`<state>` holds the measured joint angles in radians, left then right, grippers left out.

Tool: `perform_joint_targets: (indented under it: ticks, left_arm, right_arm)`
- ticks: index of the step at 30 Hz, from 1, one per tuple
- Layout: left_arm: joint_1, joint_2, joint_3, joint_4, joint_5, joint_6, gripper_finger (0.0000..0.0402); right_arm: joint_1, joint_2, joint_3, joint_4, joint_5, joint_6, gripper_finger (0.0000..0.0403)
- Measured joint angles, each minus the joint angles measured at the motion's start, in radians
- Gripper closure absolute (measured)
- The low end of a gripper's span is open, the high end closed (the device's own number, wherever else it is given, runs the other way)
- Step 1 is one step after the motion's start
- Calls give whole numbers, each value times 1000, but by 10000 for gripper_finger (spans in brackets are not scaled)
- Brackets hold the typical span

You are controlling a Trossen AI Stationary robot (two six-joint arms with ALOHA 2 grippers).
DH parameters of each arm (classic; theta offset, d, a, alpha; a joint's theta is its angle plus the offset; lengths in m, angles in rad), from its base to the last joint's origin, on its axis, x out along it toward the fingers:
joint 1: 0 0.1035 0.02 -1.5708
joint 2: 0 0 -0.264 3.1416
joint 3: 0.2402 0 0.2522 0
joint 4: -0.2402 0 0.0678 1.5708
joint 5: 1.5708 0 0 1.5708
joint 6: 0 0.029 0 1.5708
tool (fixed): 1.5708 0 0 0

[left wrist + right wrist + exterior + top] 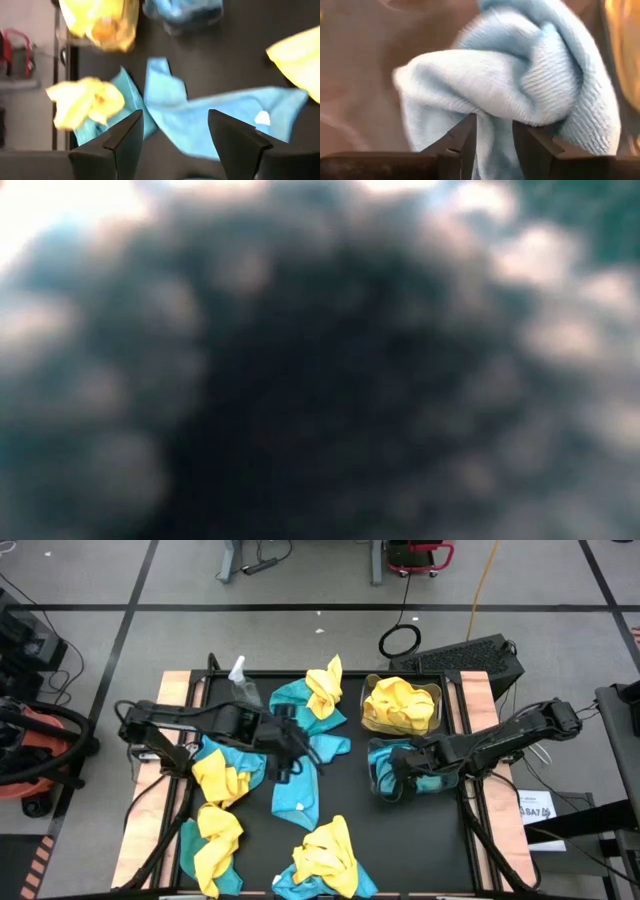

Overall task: Sort microfiber towel by color & place in baskets
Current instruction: Put the blue microfiber towel into the bottom transparent bin

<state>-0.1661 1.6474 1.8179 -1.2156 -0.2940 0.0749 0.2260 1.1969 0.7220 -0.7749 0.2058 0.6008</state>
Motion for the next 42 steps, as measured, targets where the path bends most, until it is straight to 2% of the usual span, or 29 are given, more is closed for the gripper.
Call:
perform_joint_targets:
  ticks: [5,13,22,26,37,42]
  left_arm:
    - [-58,-4,-5,-111,0,-93,173]
    - [-128,-5,-187,-69,0,-117,173]
    - [-174,-4,-488,181,4,-132,173]
    - [-191,-4,-590,344,18,-148,173]
    - [-181,-4,-811,789,29,-97,173]
    - [-126,-4,-888,899,-1,-88,173]
  right_arm:
    - [0,-73,86,-29,3,-23,285]
    - [5,-181,174,-27,4,-62,285]
    - [35,-243,192,103,3,-148,285]
    - [56,-246,193,161,0,-194,285]
    - [134,-214,193,278,-3,-281,285]
    - [154,-184,193,296,-2,-303,285]
